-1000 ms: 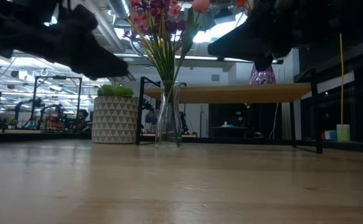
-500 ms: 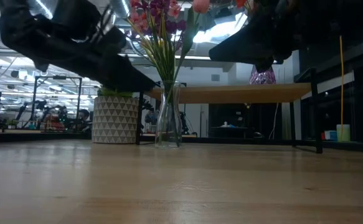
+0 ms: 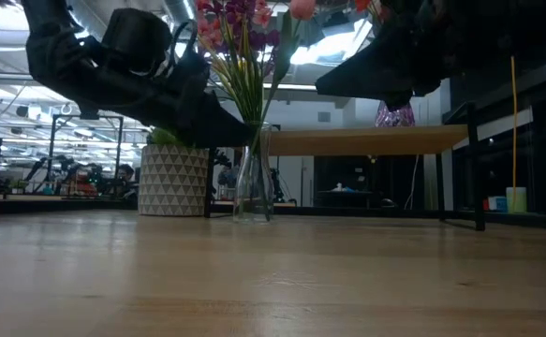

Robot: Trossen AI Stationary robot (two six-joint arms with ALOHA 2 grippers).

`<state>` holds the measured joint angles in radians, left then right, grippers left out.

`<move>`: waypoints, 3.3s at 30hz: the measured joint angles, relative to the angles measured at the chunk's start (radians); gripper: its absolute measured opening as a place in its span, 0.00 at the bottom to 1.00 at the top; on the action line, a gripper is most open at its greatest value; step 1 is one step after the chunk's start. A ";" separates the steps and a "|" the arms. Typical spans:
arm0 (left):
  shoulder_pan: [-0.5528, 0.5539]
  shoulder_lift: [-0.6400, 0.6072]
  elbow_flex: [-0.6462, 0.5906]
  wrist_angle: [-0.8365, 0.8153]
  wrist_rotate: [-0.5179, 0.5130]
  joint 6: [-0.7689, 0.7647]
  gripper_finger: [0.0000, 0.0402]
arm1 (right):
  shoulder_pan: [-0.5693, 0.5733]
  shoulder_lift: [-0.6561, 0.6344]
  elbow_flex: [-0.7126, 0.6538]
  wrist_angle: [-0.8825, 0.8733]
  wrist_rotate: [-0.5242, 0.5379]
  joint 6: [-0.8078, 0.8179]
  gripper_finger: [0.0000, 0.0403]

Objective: Pick and place flowers into a vace then onto a shelf
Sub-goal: Put the transparent vase on the shelf

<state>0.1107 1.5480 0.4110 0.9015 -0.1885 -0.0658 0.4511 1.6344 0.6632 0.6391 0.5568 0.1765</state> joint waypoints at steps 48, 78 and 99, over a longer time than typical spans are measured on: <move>-0.004 -0.099 0.048 -0.188 0.139 0.022 0.45 | 0.000 0.000 0.000 -0.023 0.000 0.003 0.01; 0.086 -0.441 0.270 -0.558 0.211 0.175 0.45 | -0.002 0.000 0.000 -0.022 0.000 0.006 0.01; 0.357 -0.131 0.600 -0.642 0.460 0.239 0.45 | -0.002 0.000 0.000 -0.027 0.000 0.005 0.01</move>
<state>0.4675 1.4174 1.0110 0.2590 0.2716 0.1732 0.4492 1.6341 0.6632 0.6117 0.5568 0.1810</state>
